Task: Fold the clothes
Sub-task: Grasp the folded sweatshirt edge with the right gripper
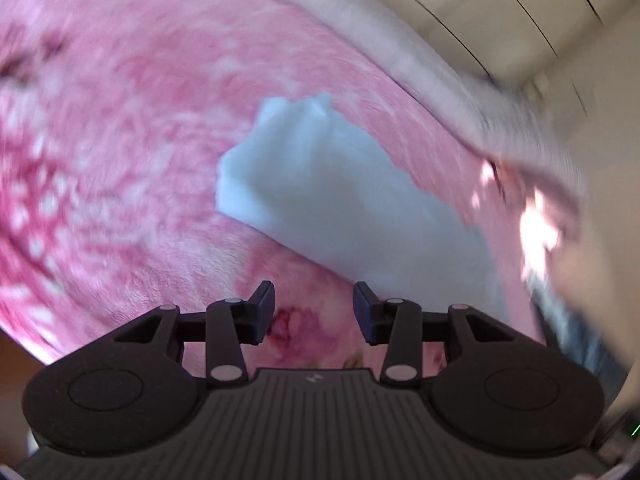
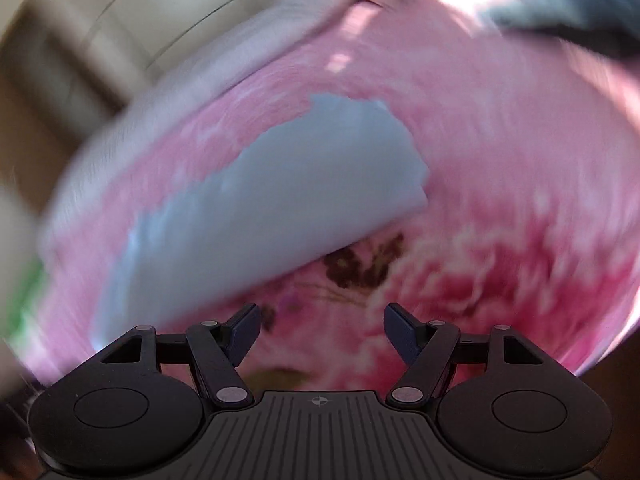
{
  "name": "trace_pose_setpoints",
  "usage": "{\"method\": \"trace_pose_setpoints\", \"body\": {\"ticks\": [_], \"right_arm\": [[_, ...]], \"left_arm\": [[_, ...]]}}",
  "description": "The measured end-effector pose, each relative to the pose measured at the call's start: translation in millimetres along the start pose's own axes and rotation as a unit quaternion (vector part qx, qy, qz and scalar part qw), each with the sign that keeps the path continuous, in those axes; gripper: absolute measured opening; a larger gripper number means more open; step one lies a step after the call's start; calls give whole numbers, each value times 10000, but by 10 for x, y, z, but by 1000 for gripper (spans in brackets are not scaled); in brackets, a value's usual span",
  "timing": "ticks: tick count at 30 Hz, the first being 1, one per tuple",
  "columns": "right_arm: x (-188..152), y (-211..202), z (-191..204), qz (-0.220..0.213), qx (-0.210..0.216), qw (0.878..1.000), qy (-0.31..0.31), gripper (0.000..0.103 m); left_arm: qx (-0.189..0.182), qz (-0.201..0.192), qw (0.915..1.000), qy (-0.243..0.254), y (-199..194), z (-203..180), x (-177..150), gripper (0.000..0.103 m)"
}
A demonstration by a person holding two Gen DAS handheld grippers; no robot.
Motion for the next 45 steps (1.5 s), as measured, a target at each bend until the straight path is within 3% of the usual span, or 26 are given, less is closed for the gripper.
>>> {"method": "trace_pose_setpoints", "body": {"ticks": [5, 9, 13, 16, 18, 19, 20, 25, 30, 39, 45], "right_arm": [[125, 211, -440, -109, 463, 9840, 1720, 72], [222, 359, -555, -367, 651, 9714, 2253, 72], [356, 501, -624, -516, 634, 9646, 2507, 71], [435, 586, -610, -622, 595, 9657, 2448, 71], [476, 631, -603, -722, 542, 9688, 2306, 65], [478, 653, -617, -725, 501, 9703, 2251, 50], [480, 676, -632, -727, 461, 9718, 2196, 28], [489, 689, -656, -707, 360, 9790, 1878, 10], [522, 525, -566, -679, 287, 9857, 1517, 8], [215, -134, -794, -483, 129, 9897, 1343, 8], [-1, -265, -1025, -299, 216, 9890, 1434, 15]], "left_arm": [[-127, 5, 9949, -1004, 330, 186, 197, 43], [-4, -12, 9903, -1386, 595, 295, 312, 43], [-37, -160, 9906, -1360, 728, 277, 377, 43], [-14, -233, 9912, -1301, 791, 234, 408, 43], [55, -271, 9929, -1157, 836, 213, 426, 36], [78, -290, 9936, -1088, 849, 211, 432, 30], [87, -307, 9942, -1023, 852, 219, 434, 25], [-37, -332, 9958, -848, 750, 263, 402, 8], [-57, -364, 9988, -328, 543, 144, 286, 7], [-249, 90, 9993, -274, 4, 310, -323, 7], [-240, 180, 9993, -203, -149, 461, -347, 19]]}}
Point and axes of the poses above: each gripper's, at about its wrist camera, not at the fingertips, and y roughly the way its jaws point, z to its left, x to its top, the point moved 3 cm from there along y, roughly the way its jaws point, and after that the axes turned 8 degrees about -y, right-handed, at the moved point
